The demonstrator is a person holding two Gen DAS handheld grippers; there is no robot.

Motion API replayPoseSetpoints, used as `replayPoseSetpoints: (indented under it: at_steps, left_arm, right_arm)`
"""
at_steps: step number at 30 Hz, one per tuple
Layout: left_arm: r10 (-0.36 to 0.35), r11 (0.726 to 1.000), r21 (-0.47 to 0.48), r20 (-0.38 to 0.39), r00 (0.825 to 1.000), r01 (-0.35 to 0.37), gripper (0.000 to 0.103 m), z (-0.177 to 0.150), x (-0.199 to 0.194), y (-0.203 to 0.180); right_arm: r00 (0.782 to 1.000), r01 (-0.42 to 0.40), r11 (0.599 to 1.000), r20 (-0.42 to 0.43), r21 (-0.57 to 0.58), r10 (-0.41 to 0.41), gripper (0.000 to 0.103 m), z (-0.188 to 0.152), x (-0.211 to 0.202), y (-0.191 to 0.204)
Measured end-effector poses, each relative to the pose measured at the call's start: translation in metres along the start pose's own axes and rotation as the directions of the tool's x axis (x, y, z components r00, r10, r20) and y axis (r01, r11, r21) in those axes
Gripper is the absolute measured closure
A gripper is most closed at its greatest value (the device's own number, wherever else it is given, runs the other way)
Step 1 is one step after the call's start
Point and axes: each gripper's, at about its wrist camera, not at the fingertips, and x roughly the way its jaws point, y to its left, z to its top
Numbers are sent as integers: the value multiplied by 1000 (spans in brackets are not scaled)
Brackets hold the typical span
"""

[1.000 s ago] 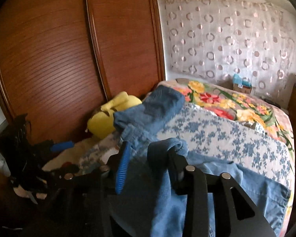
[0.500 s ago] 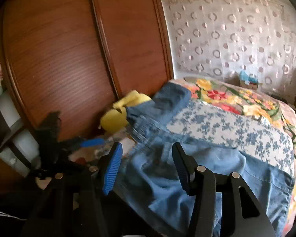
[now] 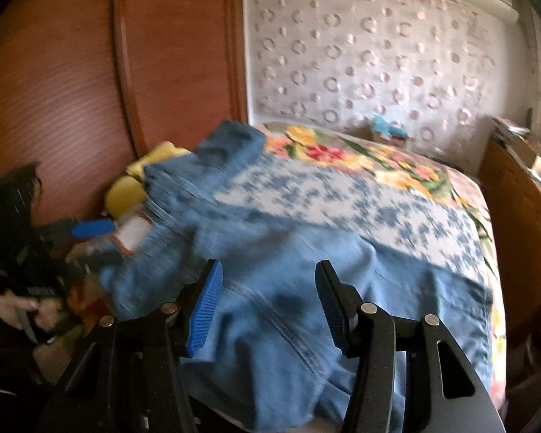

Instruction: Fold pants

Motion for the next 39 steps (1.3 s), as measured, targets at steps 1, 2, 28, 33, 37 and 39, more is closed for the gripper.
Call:
replayPoseSetpoints:
  at_steps: [1,2,28,33,37,39]
  left_arm:
    - [-6,1000,10,-5,1000,6,30,4,6,-2]
    - [-13,1000,17,-8,1000,13,31,7,12,-3]
    - [118,986,133,-170,978,-96,99,35,101,-21]
    - [109,989,114,-91,990,-99,99,62,58,-3]
    - [162,982,102,-40,986,-157,99,87,37,20]
    - [184,979,99,-25,983,-181,99,97,31,30]
  right_arm:
    - [1000,21,1000,-8,7,-21,48,-3,5,-2]
    - [999,39,999,-14,12,-39,48,-7,8,-4]
    - [1000,28,969,-8,244,-26,42,-81,57,-52]
    - [1000,24,970,2,243,-25,42,-83,56,-58]
    - [1000,15,970,12,242,-19,42,-80,56,-56]
    - [1000,8,971,18,240,-13,41,-78,56,-55]
